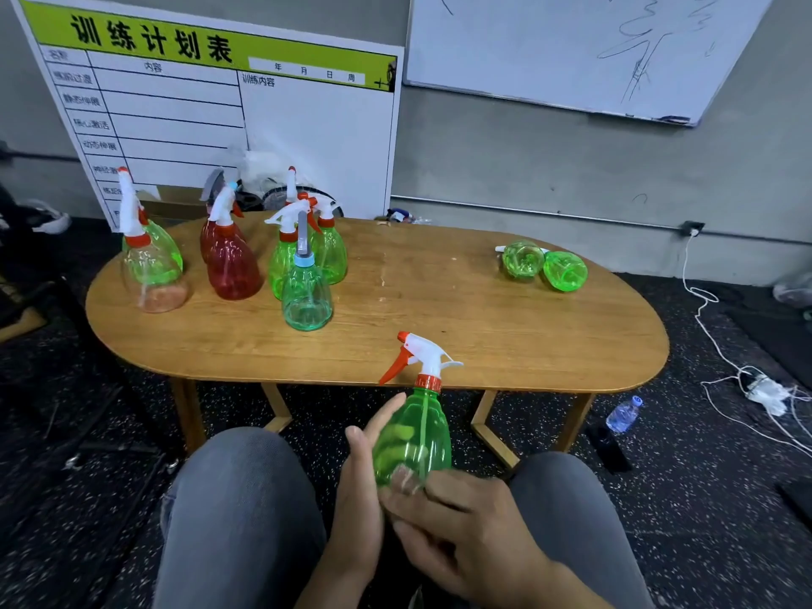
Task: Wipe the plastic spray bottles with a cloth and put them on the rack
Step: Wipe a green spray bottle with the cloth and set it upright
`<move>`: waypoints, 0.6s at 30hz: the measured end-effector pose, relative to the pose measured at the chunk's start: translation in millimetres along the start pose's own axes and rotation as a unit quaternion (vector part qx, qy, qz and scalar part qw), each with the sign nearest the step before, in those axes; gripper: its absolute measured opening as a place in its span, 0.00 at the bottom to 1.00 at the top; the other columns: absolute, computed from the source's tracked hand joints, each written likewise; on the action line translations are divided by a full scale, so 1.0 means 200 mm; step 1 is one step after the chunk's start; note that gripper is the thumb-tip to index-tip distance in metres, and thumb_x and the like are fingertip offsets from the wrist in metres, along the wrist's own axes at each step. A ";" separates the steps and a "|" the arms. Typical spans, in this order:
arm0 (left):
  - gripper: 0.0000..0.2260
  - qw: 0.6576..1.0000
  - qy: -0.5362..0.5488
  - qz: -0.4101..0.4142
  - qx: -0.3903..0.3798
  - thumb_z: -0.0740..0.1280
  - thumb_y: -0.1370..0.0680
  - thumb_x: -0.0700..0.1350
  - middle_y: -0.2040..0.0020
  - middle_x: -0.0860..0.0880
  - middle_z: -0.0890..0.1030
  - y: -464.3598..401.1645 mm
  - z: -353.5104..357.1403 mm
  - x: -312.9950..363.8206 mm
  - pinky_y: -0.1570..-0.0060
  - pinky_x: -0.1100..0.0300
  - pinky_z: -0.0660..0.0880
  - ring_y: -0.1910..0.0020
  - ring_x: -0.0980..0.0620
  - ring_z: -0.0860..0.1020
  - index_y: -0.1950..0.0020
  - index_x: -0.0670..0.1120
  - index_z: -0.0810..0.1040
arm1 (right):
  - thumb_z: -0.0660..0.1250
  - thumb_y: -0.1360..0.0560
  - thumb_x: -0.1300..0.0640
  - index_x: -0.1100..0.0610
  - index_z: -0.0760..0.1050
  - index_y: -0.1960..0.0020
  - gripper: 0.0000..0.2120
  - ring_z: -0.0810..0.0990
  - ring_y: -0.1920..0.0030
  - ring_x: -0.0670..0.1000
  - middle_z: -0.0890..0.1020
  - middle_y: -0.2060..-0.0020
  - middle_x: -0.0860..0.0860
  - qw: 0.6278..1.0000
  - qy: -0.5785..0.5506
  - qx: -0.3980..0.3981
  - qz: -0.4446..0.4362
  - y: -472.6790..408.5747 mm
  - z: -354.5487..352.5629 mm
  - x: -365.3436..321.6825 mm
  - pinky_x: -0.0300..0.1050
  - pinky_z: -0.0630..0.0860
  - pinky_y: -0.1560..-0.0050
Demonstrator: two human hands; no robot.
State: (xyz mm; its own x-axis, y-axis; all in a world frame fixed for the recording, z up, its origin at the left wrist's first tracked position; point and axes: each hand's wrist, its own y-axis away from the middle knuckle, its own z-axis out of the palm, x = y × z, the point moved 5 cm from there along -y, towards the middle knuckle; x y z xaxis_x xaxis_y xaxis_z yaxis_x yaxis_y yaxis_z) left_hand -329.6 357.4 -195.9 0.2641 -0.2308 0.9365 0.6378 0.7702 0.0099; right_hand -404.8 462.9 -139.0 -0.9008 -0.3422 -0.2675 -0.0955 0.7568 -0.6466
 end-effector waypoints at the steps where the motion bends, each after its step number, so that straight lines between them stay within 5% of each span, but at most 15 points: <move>1: 0.37 1.000 0.005 0.000 -0.003 0.52 0.25 0.79 0.34 0.43 0.84 0.00 0.01 0.01 0.36 0.42 0.78 0.35 0.40 0.83 0.25 0.60 0.76 | 0.73 0.20 0.56 0.52 0.84 0.36 0.12 0.82 0.58 0.48 0.82 0.53 0.48 1.000 0.000 -0.011 -0.009 0.01 -0.01 -0.01 0.42 0.80 0.57; 6: 0.34 1.000 0.002 0.010 -0.005 0.47 0.18 0.72 0.34 0.46 0.85 0.00 0.04 0.01 0.39 0.54 0.81 0.33 0.45 0.83 0.24 0.53 0.75 | 0.69 0.17 0.52 0.50 0.85 0.38 0.11 0.73 0.63 0.37 0.71 0.58 0.36 0.993 -0.011 0.075 0.095 -0.08 -0.12 0.12 0.32 0.72 0.61; 10: 0.39 1.000 -0.020 0.002 -0.017 0.54 0.27 0.82 0.29 0.50 0.81 -0.02 0.04 0.00 0.33 0.45 0.78 0.29 0.47 0.80 0.26 0.61 0.77 | 0.65 0.18 0.45 0.44 0.85 0.38 0.13 0.79 0.63 0.44 0.78 0.60 0.39 0.963 -0.031 0.128 0.234 -0.18 -0.11 0.29 0.38 0.74 0.62; 14: 0.37 1.000 0.001 0.005 -0.002 0.51 0.25 0.75 0.32 0.52 0.83 -0.02 0.00 -0.02 0.38 0.51 0.81 0.32 0.49 0.81 0.25 0.57 0.75 | 0.66 0.17 0.49 0.48 0.84 0.38 0.12 0.74 0.67 0.42 0.71 0.63 0.40 0.974 -0.017 0.103 0.199 -0.16 -0.01 0.23 0.36 0.70 0.68; 18: 0.34 0.999 0.026 -0.007 0.035 0.51 0.23 0.73 0.34 0.45 0.85 -0.02 -0.03 -0.04 0.34 0.43 0.78 0.33 0.45 0.82 0.26 0.58 0.77 | 0.70 0.18 0.55 0.53 0.85 0.38 0.11 0.74 0.63 0.42 0.75 0.59 0.43 0.992 -0.010 0.075 0.105 -0.07 0.03 0.12 0.33 0.71 0.62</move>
State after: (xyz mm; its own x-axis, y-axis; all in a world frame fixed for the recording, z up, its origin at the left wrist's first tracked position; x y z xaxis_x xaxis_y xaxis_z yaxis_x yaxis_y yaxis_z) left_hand -329.7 353.1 -204.9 0.2946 -0.2711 0.9164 0.5904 0.8057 0.0485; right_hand -422.7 440.7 -139.7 -0.8850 -0.1985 -0.4212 0.1585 0.7220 -0.6734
